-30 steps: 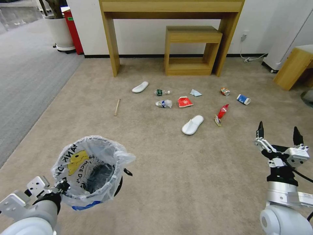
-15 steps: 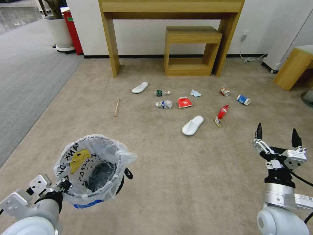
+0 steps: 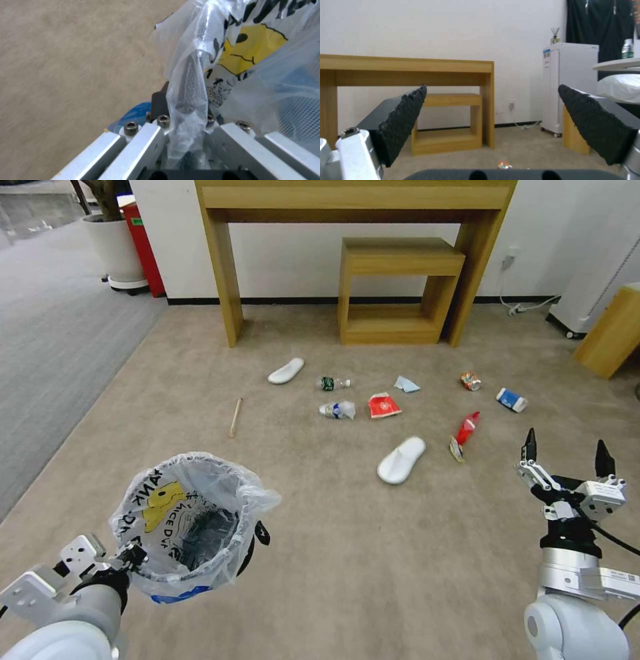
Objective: Pick up the trash bin and place the garbage on the floor into it.
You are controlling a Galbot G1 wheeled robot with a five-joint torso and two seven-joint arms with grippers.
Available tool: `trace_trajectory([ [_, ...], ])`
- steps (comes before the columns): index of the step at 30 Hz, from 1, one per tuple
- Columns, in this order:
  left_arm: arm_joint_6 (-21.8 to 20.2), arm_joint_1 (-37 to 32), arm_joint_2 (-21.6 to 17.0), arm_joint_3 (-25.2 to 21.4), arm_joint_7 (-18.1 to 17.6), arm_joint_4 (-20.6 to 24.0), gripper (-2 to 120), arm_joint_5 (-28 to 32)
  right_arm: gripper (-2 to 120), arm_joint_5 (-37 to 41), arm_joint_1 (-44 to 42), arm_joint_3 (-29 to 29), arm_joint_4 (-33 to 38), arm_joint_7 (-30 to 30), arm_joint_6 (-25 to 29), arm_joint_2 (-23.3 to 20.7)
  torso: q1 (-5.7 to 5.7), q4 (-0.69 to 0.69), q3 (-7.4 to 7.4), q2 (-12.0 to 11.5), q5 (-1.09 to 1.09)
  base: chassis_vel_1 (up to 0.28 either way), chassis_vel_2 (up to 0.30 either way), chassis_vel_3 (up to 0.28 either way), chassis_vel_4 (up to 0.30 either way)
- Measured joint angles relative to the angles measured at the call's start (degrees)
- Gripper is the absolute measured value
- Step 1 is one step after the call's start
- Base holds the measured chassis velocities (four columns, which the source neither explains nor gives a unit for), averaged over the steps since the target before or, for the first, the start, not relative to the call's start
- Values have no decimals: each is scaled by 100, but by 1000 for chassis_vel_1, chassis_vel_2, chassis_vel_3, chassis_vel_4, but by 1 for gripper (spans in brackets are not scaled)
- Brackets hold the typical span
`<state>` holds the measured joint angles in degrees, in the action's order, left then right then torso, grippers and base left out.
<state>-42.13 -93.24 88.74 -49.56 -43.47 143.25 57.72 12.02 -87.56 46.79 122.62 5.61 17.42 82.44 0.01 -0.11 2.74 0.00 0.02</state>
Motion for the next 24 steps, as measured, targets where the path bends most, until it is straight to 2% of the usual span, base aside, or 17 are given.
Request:
trace_trajectory([
  [4,0,-29,9,-40,4,-1,0,3,100,5,-9,-2,0,-1,0,-7,0,-1,0,0,-4,-304,313,327,-305],
  [7,0,-62,9,-73,11,0,0,7,100,11,-17,-2,1,-2,1,-7,0,1,1,0,2,-307,316,313,-314],
  [8,0,-81,6,-99,13,-1,0,13,100,12,-21,1,9,-1,3,-2,0,0,0,0,-6,-322,321,319,-288],
  [12,1,-101,-11,-160,23,-1,0,45,100,18,-18,8,67,-1,5,32,0,0,0,0,0,-302,302,298,-303],
  [24,0,-203,-63,-166,29,-2,0,107,100,22,15,17,31,-1,-6,129,0,-1,0,0,-4,-296,302,301,-303],
])
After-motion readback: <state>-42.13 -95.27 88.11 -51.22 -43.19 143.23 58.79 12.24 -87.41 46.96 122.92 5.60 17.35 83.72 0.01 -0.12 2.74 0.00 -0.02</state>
